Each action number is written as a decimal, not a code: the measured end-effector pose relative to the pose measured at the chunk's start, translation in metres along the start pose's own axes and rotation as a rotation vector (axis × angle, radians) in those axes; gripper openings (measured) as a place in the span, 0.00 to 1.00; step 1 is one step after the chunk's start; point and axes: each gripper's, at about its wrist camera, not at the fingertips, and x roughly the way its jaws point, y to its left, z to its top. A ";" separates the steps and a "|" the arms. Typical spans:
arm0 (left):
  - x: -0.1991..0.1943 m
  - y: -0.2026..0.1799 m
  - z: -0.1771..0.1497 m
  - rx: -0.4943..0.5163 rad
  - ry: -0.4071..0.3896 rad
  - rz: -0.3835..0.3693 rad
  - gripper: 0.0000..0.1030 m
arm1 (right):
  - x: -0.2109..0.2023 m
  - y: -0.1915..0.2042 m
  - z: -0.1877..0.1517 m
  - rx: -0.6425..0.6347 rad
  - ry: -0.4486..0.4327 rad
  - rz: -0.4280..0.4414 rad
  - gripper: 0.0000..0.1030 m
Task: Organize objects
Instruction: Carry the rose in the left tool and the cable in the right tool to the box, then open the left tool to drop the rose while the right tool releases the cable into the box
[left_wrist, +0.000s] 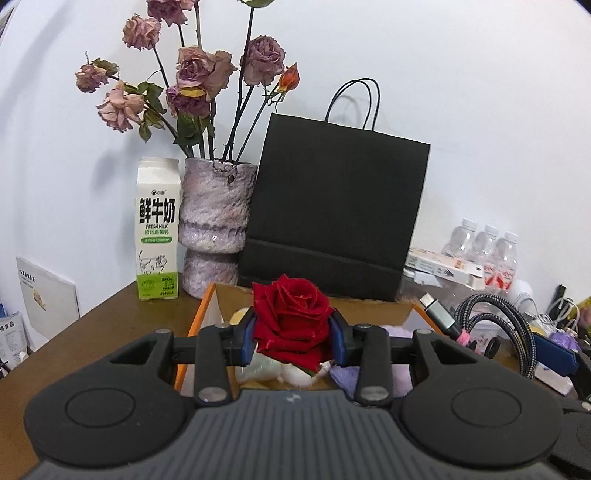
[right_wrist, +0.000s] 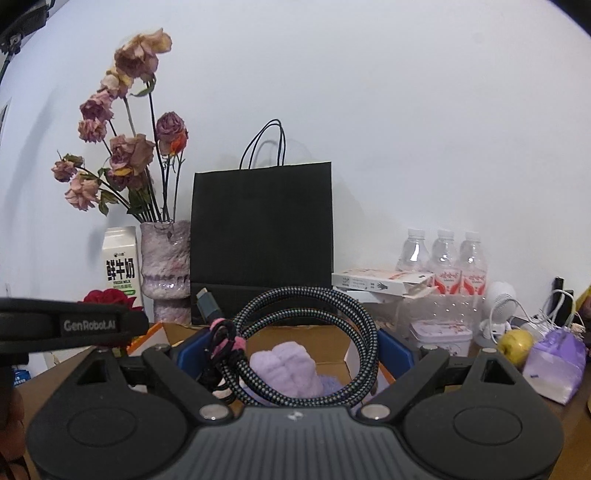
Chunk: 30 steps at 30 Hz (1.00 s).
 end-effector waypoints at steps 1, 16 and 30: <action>0.005 0.000 0.002 0.000 -0.002 0.000 0.38 | 0.005 0.000 0.001 -0.003 -0.001 -0.002 0.90; 0.069 0.002 0.017 0.013 0.007 0.008 0.38 | 0.077 -0.006 0.007 -0.017 0.027 0.015 0.90; 0.099 0.001 0.020 0.045 0.028 0.010 0.39 | 0.117 -0.011 0.003 -0.009 0.135 0.035 0.90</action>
